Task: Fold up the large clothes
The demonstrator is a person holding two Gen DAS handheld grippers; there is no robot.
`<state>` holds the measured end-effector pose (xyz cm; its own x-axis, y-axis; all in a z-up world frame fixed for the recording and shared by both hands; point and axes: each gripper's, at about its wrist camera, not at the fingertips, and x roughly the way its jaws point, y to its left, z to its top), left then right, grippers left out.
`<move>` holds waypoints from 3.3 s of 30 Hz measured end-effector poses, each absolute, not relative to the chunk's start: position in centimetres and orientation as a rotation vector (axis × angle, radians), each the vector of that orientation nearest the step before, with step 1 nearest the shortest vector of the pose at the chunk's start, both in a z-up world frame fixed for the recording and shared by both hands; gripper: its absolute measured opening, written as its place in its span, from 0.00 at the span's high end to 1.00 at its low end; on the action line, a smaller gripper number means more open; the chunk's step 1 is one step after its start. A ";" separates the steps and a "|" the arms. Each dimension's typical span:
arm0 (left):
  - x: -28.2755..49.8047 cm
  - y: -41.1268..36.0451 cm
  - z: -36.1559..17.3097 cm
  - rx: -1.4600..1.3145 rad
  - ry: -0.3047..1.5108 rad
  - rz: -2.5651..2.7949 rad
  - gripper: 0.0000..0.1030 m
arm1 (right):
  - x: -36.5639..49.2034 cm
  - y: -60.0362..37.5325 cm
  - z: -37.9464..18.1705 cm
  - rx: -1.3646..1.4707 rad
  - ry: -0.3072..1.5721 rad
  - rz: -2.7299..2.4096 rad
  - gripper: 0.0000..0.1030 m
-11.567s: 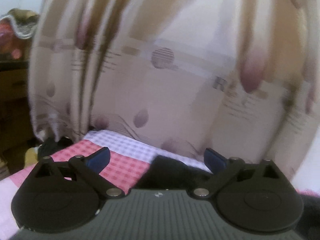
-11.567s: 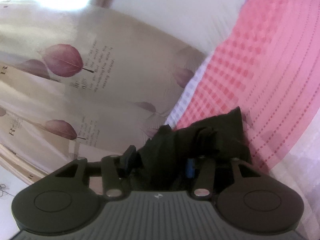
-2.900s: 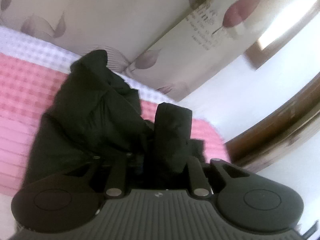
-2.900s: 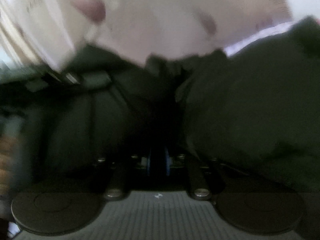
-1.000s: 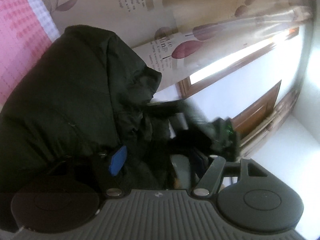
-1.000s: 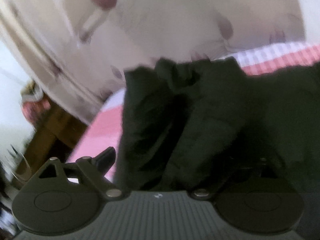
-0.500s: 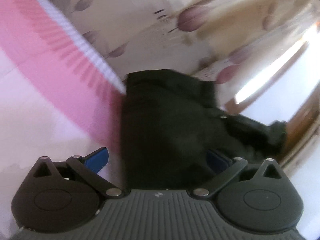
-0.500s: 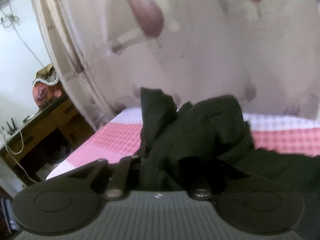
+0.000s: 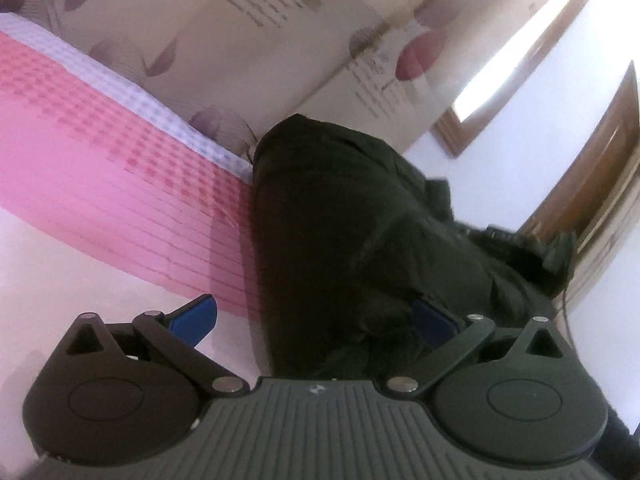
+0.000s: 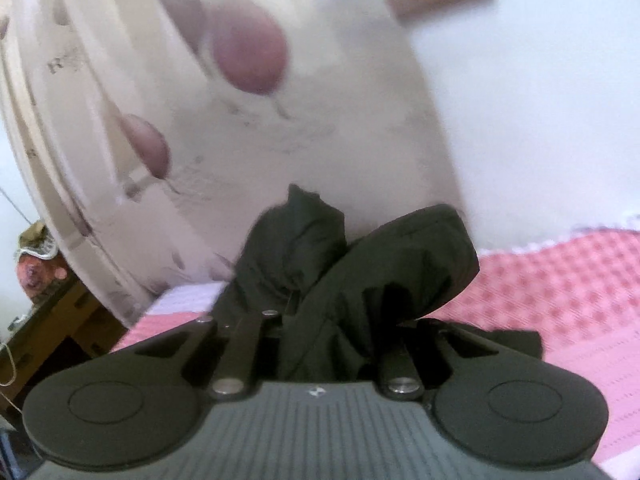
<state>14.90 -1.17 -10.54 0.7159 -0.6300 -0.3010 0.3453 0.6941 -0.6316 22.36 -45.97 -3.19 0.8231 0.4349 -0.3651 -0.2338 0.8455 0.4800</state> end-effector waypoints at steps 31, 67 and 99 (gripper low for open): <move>17.0 -4.4 -9.7 -0.315 0.524 -0.543 0.02 | 21.5 -40.8 -15.6 0.550 0.550 0.440 0.62; 13.1 -6.8 -8.8 -0.132 0.435 -0.593 0.00 | 24.4 -35.2 -5.8 0.277 0.521 0.473 0.90; 12.5 -3.7 -7.1 -0.240 0.420 -0.643 0.00 | 22.7 -39.1 -15.0 0.590 0.568 0.460 0.97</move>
